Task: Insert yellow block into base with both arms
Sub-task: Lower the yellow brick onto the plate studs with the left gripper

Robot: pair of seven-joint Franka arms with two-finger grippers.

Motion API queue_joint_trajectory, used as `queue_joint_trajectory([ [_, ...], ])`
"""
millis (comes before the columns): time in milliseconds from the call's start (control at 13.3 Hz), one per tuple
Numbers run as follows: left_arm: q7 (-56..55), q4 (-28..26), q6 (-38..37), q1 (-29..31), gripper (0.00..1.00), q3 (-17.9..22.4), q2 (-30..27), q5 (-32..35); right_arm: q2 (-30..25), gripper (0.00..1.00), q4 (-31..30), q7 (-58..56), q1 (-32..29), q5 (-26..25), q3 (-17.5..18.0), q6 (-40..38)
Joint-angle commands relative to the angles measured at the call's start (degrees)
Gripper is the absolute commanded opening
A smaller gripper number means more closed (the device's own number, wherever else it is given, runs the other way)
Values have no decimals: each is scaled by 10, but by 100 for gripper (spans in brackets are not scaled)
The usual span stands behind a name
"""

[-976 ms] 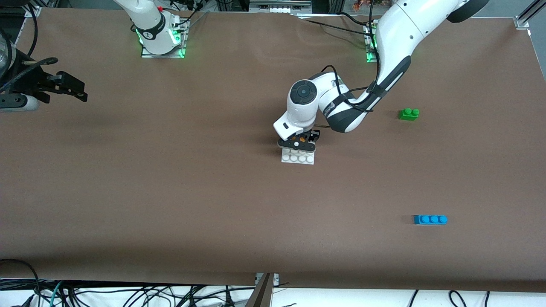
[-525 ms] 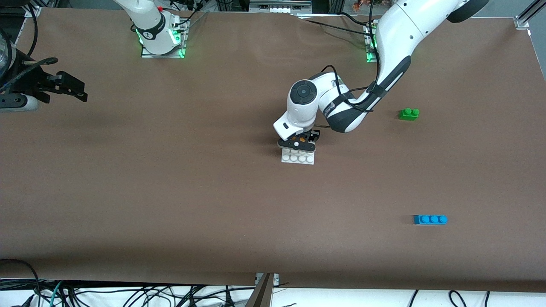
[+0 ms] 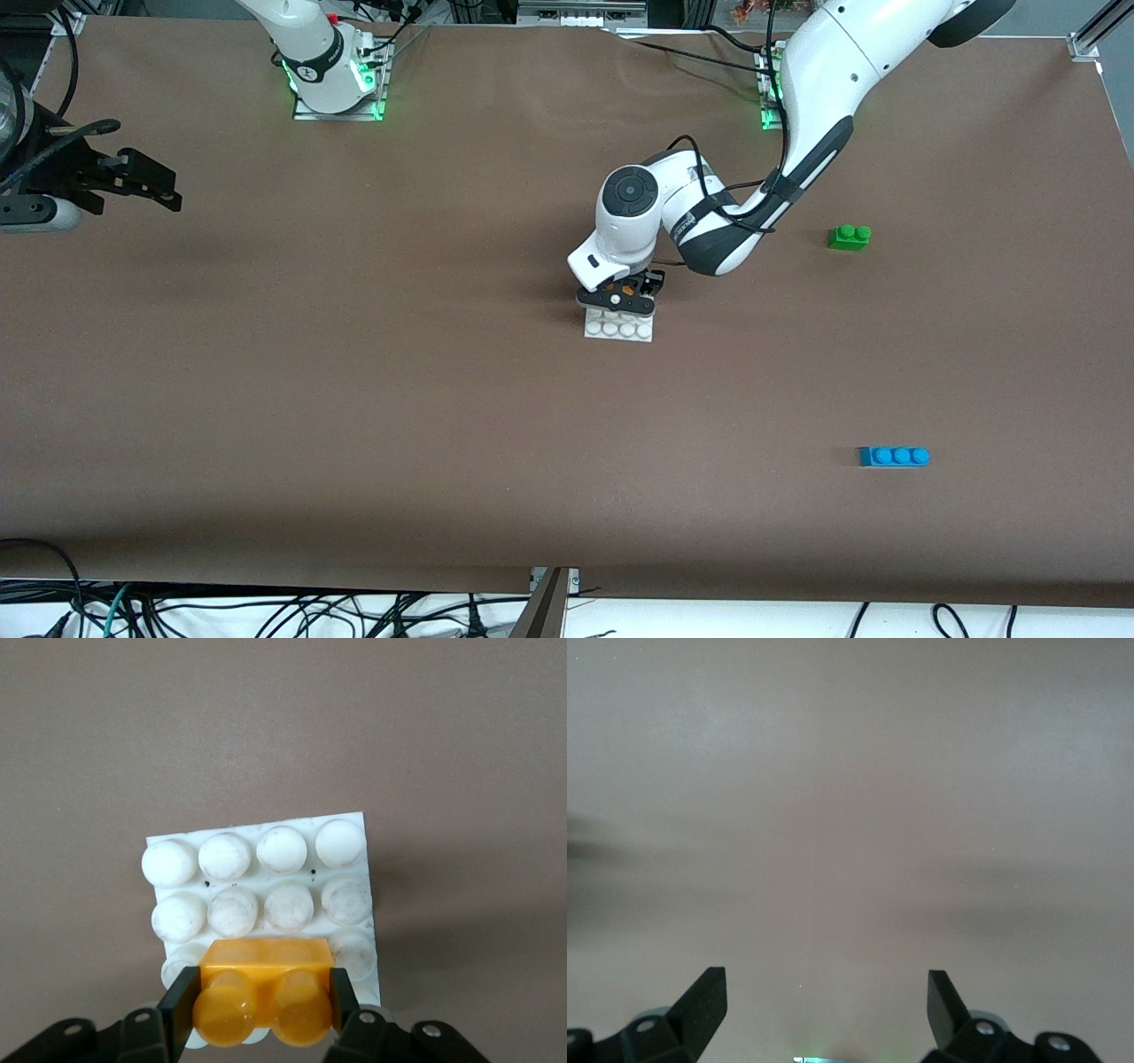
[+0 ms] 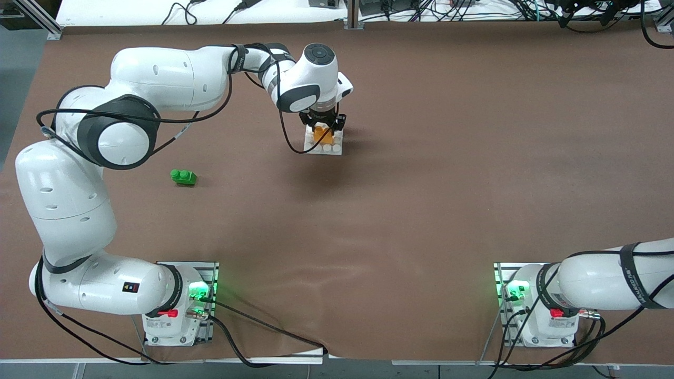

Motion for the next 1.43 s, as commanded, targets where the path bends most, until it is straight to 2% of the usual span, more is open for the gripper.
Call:
queue_joint_trajectory([
  [0,-7,9,13,-1,21,1,19,18,1,100,13,-3,0,9,0,-12],
  [225,-8,3,40,0,21,1,24,19,1,100,12,-3,0,9,0,-12],
  [901,-9,1,35,-1,21,1,19,26,1,100,13,-3,0,9,0,-12],
  [1051,-10,-1,36,-1,24,2,21,26,1,100,13,-3,0,9,0,-12],
  [1201,-10,-1,36,-1,40,2,21,26,1,100,13,-3,0,9,0,-11],
  [1276,-12,-1,35,-1,66,2,21,25,1,100,13,-3,0,9,0,-12],
  [1351,-20,-2,33,-1,100,2,21,25,1,100,13,-3,0,9,0,-11],
])
